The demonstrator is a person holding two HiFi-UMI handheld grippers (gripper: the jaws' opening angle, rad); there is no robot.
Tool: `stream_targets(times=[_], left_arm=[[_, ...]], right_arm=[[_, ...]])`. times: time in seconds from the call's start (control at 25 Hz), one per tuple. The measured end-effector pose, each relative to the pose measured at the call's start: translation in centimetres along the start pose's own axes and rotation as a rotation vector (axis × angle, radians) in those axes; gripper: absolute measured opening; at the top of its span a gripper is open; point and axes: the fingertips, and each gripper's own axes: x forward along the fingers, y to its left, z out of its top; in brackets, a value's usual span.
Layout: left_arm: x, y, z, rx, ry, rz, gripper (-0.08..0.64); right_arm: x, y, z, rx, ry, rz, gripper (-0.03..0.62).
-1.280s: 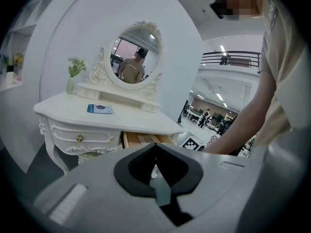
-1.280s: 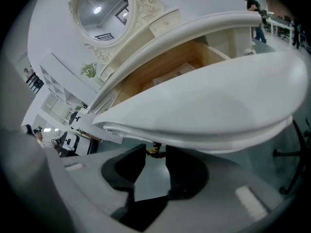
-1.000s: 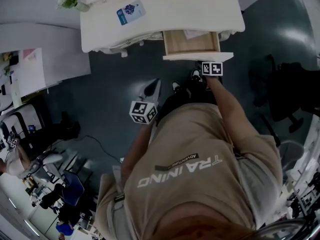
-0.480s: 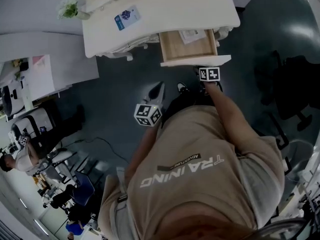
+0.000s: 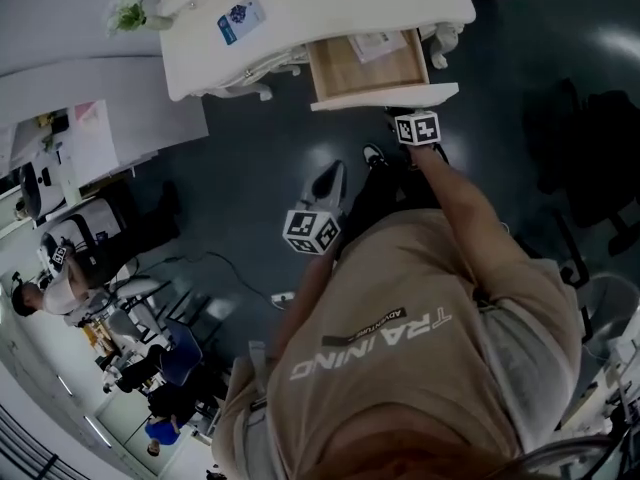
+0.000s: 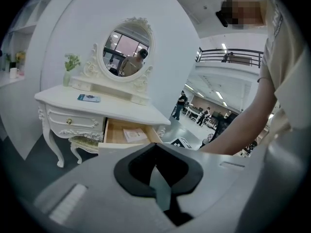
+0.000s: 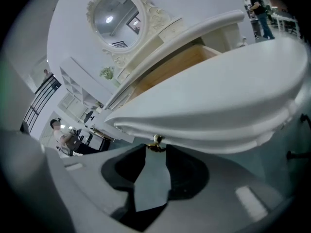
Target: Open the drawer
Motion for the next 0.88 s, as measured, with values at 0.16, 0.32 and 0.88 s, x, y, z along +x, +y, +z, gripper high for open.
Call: stream_targets(times=[0.16,0.32,0.88], left_arm=[[-1.9,-0.8,-0.7,0.012,-0.009,0.002,0.008],[-2.6,0.1,-1.1,-0.011,-0.025,-0.005,0.008],[-5.9,-1.4,3.5,0.119,-0.092,-0.204,0.008]], right_arm=[[-2.6,0.1,-2.8,-0.118,0.055,0.007,0.107],[-5.3,2.9,-4.6,-0.251,0.077,0.069,0.060],[-20.7,19.5,0.2,-0.463,-0.226,0.242,0.003]])
